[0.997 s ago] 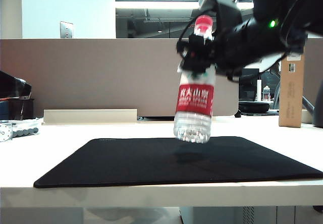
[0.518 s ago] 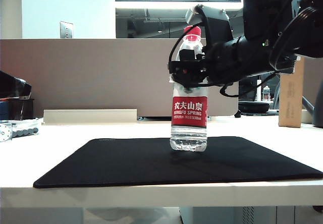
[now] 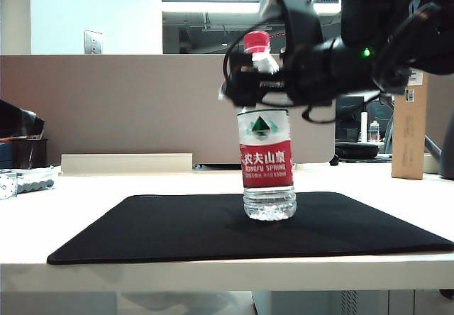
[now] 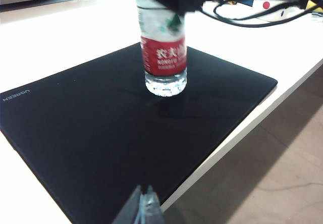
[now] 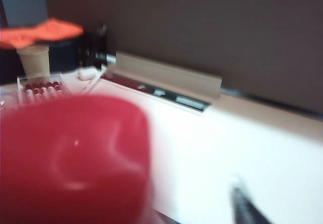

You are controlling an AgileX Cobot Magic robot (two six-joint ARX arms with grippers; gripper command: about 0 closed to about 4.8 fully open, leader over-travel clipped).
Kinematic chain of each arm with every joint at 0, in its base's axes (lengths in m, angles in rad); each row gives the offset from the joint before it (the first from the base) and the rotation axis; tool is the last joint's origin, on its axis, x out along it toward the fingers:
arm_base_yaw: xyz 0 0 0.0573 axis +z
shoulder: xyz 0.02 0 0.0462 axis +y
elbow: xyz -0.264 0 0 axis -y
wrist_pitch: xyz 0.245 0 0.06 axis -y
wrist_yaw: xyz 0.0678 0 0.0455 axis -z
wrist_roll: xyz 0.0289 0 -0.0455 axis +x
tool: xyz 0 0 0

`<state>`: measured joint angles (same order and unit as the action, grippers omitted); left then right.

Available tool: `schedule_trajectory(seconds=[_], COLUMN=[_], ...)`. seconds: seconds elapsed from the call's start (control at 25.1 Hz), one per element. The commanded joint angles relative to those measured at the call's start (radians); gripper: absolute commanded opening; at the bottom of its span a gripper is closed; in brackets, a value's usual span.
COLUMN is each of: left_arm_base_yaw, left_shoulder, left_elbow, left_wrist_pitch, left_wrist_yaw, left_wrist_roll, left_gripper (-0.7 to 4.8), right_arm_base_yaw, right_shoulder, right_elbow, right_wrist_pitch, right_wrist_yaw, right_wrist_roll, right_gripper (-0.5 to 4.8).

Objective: Stand the plastic bottle up on the black mouse pad.

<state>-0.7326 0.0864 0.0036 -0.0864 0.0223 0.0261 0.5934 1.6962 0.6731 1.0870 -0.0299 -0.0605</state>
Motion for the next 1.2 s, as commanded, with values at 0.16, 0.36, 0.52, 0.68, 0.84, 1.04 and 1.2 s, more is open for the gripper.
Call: schedule_trajectory(seconds=[0.16,0.36,0.52,0.68,0.84,1.04,1.2], left_arm_base_yaw=[-0.001,0.027,0.161,0.351,0.576,0.777,0.849], left_shoulder=[0.001,0.001,0.001,0.001,-0.013,-0.089,-0.084], left_elbow=[0.004,0.004,0.004,0.004,0.004,0.004,0.004], left_wrist_pitch=[0.013,0.013,0.013,0.013,0.013,0.023,0.04], left_wrist_yaw=[0.001,0.009,0.033,0.035,0.034,0.034,0.017], left_wrist_roll=[0.0,0.0,0.0,0.0,0.0,0.0,0.0], left_gripper=[-0.01,-0.01,-0.01,-0.01,-0.01,-0.01,-0.01], right_arm_base_yaw=[0.002,0.005,0.005,0.005,0.005,0.005,0.002], right_shoulder=[-0.002,-0.067,-0.196,-0.318,-0.463,-0.657,-0.836], right_elbow=[0.001,0.001,0.001,0.0,-0.025,-0.068,-0.074], right_wrist_pitch=[0.101,0.224,0.173,0.1,0.02,-0.126,-0.427], right_wrist_yaw=[-0.003,-0.002,-0.003,-0.002,-0.002,0.01,0.04], right_wrist_roll=[0.0,0.036,0.068,0.068,0.069,0.138,0.137], right_gripper=[4.65,4.67,4.66,4.61,1.61,-0.05,-0.05])
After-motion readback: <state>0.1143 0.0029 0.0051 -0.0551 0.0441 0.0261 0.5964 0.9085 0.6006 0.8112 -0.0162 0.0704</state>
